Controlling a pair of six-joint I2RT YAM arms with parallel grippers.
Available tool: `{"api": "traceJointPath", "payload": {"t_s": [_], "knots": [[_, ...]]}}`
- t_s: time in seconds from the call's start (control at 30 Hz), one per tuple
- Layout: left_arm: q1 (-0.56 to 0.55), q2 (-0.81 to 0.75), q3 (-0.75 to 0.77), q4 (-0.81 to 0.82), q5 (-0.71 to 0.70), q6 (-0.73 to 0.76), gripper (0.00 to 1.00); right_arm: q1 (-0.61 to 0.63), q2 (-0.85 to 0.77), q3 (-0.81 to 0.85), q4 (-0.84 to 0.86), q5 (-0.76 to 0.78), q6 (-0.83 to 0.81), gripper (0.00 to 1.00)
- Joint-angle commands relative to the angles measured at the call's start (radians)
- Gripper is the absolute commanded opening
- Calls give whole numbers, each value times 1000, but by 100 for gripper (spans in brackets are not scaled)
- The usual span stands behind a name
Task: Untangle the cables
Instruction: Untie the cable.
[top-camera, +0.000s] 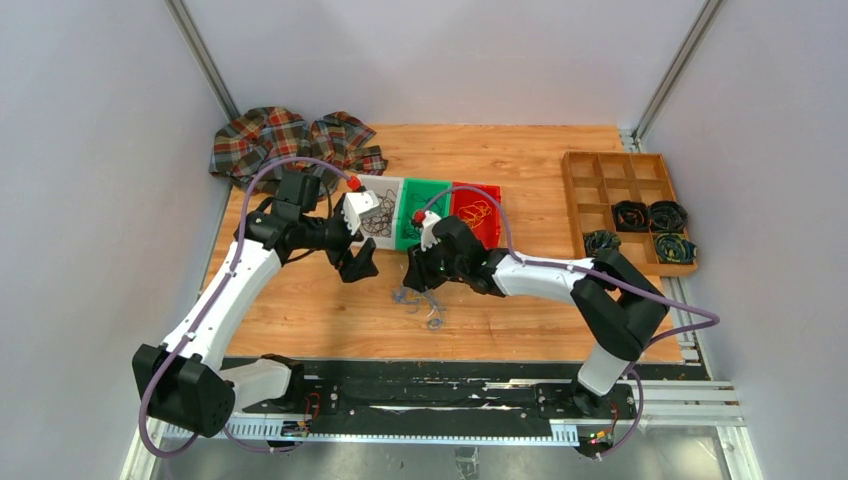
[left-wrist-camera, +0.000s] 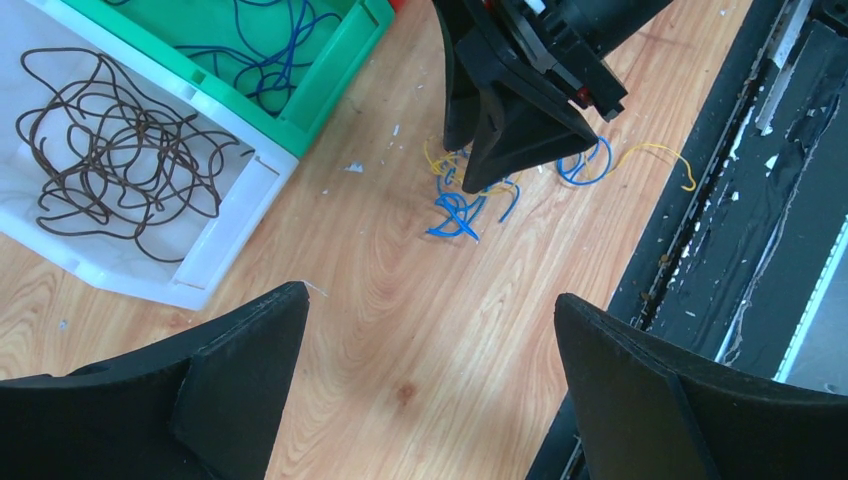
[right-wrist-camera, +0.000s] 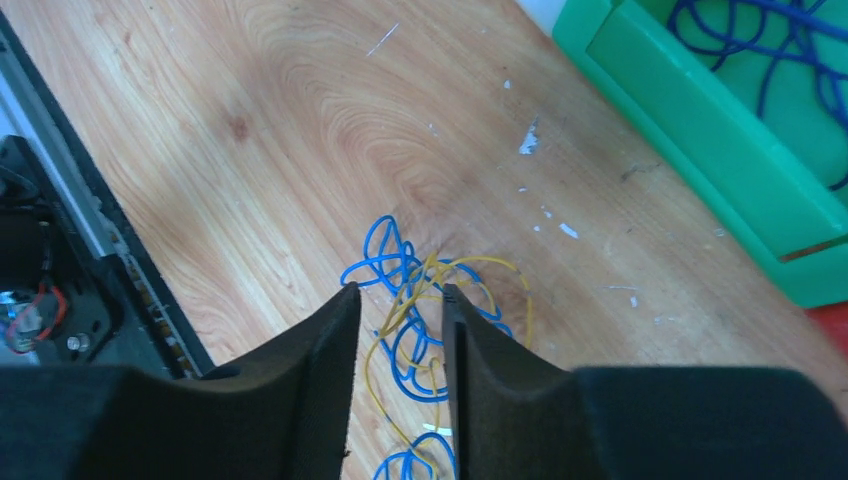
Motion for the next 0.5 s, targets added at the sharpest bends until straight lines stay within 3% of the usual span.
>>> {"api": "traceJointPath", "payload": {"t_s": [0.0,0.2,0.3,0.47], "knots": [[8,-16,0,24,4,23,98,-18,27,16,44,-68,52,31],[8,-22,-3,29,-3,25,98,-35,36,4,79,-88,86,18],[8,-26,-10,30,1,27,98,-40,28,-13,122,-98,104,2],[8,-25,-22,29,18,31,98,-44,-31,-41,176,-143,123,1]]}}
